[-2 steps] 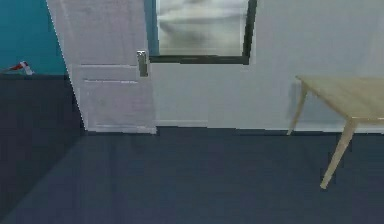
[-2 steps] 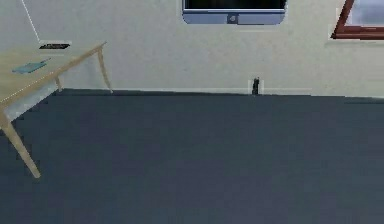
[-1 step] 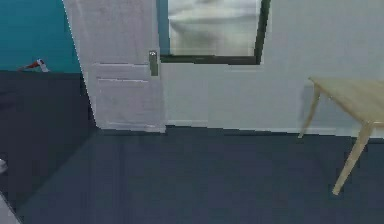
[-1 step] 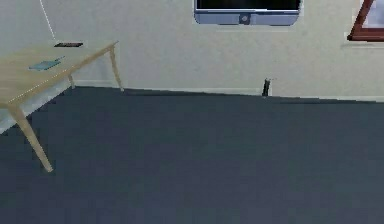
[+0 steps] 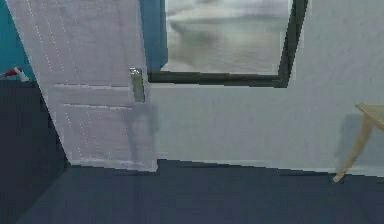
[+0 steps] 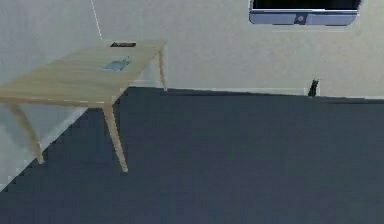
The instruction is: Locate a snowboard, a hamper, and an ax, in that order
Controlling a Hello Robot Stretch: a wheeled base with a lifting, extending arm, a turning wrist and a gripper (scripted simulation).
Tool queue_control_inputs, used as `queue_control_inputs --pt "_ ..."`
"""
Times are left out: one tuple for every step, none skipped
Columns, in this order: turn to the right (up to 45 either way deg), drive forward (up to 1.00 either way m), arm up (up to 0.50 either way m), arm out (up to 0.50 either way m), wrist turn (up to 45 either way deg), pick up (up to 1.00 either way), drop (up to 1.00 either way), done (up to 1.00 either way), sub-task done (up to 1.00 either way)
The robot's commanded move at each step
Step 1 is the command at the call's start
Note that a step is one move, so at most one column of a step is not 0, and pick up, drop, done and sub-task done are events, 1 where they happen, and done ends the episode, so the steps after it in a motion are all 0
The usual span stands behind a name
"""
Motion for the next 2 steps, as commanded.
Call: queue_control_inputs --pt "6.0 0.0 0.0 0.0 0.0 0.0 0.0 0.0 0.0" --pt "0.0 0.3 0.0 0.0 0.0 0.0 0.0 0.0 0.0"
